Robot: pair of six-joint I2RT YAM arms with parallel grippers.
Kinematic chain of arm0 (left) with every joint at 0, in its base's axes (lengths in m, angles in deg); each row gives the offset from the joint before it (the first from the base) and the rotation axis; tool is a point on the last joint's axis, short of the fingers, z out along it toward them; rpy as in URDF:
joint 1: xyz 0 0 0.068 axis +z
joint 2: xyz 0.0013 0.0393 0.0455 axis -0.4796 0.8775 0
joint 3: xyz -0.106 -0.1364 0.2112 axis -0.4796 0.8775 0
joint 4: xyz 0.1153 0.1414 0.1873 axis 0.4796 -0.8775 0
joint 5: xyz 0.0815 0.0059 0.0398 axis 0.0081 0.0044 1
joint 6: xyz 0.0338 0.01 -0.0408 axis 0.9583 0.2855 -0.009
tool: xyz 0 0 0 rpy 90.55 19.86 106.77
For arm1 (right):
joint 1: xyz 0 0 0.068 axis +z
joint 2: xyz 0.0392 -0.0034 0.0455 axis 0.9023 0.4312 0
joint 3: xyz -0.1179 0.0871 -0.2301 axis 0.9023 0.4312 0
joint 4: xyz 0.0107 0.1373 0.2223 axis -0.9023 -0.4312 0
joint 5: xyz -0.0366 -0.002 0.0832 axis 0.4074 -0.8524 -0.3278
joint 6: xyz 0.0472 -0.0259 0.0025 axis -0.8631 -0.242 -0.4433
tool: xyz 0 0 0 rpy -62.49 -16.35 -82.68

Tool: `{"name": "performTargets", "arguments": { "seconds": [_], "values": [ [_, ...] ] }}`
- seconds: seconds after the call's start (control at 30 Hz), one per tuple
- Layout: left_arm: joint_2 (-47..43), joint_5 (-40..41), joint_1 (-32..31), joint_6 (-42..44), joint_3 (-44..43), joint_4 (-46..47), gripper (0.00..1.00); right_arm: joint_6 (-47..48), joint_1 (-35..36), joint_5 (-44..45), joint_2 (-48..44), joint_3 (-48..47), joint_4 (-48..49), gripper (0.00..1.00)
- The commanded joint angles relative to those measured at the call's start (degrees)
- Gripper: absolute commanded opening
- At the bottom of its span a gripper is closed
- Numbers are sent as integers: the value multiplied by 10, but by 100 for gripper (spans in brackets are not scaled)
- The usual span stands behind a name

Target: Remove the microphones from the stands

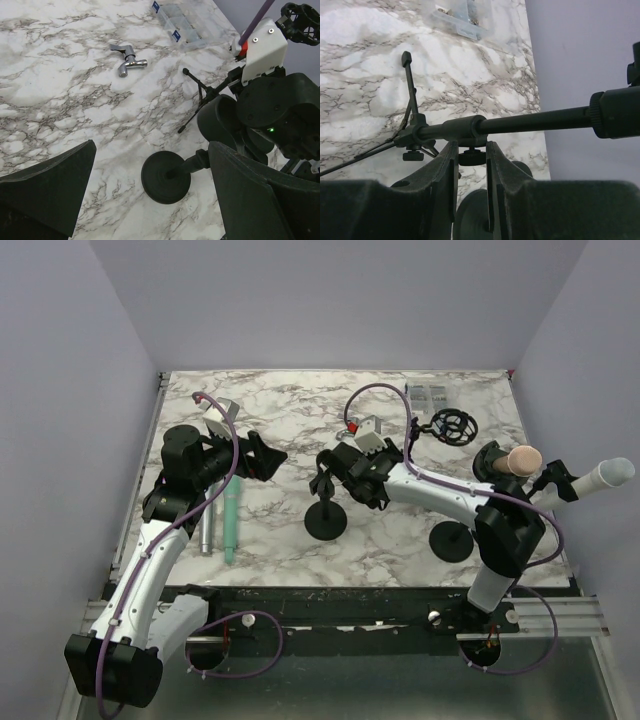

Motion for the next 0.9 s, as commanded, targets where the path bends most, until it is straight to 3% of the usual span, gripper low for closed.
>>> {"name": "performTargets", "arguments": {
  "seconds": [0.0,0.07,0.3,0.67,0.87],
  "values": [
    [-8,4,-4,7,6,-3,98,-18,11,39,30,-20,-76,1],
    [-6,5,-5,8,6,-3,99,-3,11,14,17,-19,-52,2],
    [-6,5,-6,10,5,-6,99,19,12,-83,-57,-25,-9,30],
    [-5,2,-9,10,4,-6,99,32,11,-183,-146,-42,-3,52],
    [-4,5,-11,12,5,-7,99,19,11,-200,-145,-67,-30,57]
  ]
}}
